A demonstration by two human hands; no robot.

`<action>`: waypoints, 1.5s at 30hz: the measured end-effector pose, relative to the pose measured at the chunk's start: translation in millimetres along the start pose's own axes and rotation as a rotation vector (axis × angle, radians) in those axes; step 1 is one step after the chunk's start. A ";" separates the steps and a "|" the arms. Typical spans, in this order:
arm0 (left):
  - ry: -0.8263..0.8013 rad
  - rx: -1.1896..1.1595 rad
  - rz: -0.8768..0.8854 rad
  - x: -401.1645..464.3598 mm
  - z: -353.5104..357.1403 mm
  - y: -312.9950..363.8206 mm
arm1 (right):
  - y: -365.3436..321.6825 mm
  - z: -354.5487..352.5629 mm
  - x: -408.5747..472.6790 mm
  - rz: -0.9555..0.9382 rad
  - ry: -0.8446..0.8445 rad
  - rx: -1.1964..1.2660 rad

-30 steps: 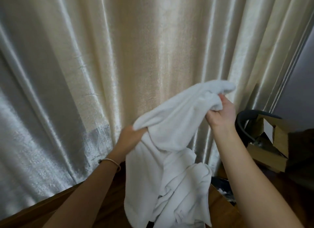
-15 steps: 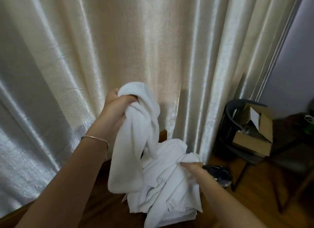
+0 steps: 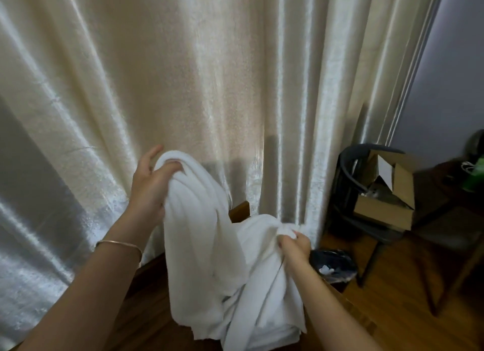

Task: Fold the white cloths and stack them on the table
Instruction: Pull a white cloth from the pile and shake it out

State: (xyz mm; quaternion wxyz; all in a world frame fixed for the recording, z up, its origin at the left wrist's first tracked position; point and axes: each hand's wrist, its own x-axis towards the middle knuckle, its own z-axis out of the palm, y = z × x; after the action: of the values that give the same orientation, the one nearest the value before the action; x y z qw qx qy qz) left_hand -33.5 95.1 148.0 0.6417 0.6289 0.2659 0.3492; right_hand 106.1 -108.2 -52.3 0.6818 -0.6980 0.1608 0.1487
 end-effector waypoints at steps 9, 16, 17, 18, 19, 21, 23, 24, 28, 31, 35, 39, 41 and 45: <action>-0.104 0.063 -0.143 -12.7 3.8 -10.6 | -151.7 -20.2 -114.3 -0.392 -1.071 0.654; -0.221 -0.312 -0.236 -46.9 6.6 -12.9 | -145.2 28.5 -139.8 -0.699 -0.902 0.067; -0.207 -0.329 -0.237 -49.7 4.2 -17.1 | -136.0 36.9 -140.2 -0.745 -0.838 -0.013; -0.195 -0.338 -0.232 -51.9 2.6 -20.6 | -127.5 43.9 -139.7 -0.783 -0.800 -0.031; -0.171 -0.357 -0.225 -52.7 -2.4 -24.3 | -120.0 50.7 -139.8 -0.827 -0.764 -0.015; -0.151 -0.371 -0.259 -55.3 -9.0 -28.1 | -109.7 59.9 -139.7 -0.903 -0.701 0.004; -0.216 -0.371 -0.335 -57.3 -9.3 -31.8 | -103.5 69.0 -134.5 -0.863 -0.689 -0.034; -0.224 -0.338 -0.362 -59.1 -7.8 -33.8 | -101.6 72.7 -131.0 -0.755 -0.731 -0.050; 0.090 0.193 -0.311 -47.7 -14.3 -41.5 | -91.5 76.2 -93.0 0.046 -0.918 0.422; 0.256 0.178 -0.236 -40.5 -36.3 -44.0 | -61.4 62.2 -48.0 0.160 -0.477 0.262; 0.497 0.345 0.007 -33.6 -51.6 -33.4 | 5.3 50.2 -25.4 0.424 -0.273 -0.065; 0.576 0.463 0.237 -28.9 -48.6 -20.0 | 24.7 65.5 -30.5 0.473 -0.193 -0.170; 0.570 0.496 0.301 -26.0 -51.2 -21.2 | 20.9 74.4 -35.5 0.413 -0.057 -0.294; 0.556 0.536 0.311 -21.2 -65.3 -31.5 | 23.7 87.4 -26.5 0.408 -0.209 -0.081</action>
State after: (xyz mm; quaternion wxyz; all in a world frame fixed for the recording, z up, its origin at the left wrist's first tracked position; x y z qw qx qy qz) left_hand -93.9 120.2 110.2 0.2984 0.6881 0.4125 0.5169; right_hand 73.0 -20.7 -64.7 0.6221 -0.6586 0.2208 0.3612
